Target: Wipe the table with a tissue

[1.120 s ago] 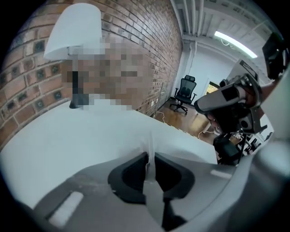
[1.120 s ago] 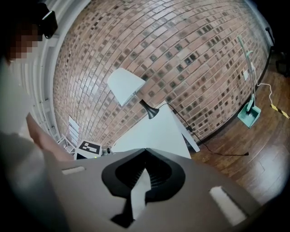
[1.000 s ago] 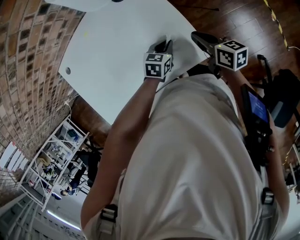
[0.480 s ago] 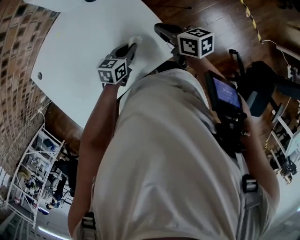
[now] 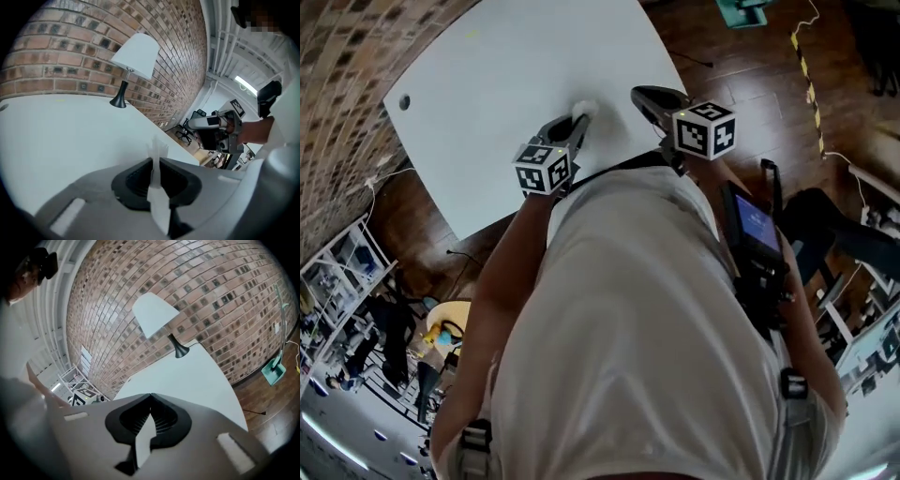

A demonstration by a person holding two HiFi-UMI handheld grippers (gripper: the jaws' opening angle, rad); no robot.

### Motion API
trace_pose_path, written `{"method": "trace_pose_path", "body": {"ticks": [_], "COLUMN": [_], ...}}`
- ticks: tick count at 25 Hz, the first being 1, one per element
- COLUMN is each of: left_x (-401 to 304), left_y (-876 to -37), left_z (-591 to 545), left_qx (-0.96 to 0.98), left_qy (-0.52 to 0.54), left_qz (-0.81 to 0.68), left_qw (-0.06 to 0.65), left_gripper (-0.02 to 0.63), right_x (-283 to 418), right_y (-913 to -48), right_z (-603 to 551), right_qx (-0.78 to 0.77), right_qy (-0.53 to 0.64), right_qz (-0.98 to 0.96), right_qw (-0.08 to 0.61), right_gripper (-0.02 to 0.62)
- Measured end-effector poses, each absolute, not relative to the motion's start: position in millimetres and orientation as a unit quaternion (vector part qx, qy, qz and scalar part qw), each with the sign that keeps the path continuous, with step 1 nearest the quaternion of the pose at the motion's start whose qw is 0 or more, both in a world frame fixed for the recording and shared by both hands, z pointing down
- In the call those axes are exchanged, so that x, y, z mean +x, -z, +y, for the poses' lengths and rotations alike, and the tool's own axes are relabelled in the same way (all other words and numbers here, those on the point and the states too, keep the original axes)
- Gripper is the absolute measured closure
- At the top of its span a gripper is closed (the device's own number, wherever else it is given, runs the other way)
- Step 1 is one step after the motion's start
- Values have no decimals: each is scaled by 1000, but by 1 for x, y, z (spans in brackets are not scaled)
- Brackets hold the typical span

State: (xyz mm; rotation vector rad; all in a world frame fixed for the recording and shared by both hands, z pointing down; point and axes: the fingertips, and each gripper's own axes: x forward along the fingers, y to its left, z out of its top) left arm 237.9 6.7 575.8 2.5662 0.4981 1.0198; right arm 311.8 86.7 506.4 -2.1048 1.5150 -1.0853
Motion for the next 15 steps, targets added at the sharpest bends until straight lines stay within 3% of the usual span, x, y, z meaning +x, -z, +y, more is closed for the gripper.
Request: {"method": "trace_pose_path", "body": {"ticks": [15], "left_x": [79], "left_y": [-561], "left_z": [-127], "left_qx": [927], "left_qy": [-284], "left_qz": [-14], "left_qw": [243], "left_gripper": [569], "right_x": [198], "right_y": [-508], "right_z": [-20], "right_qx": [-679], "right_qy": [397], "right_qz": [606], "right_qw": [119], "right_gripper": [588]}}
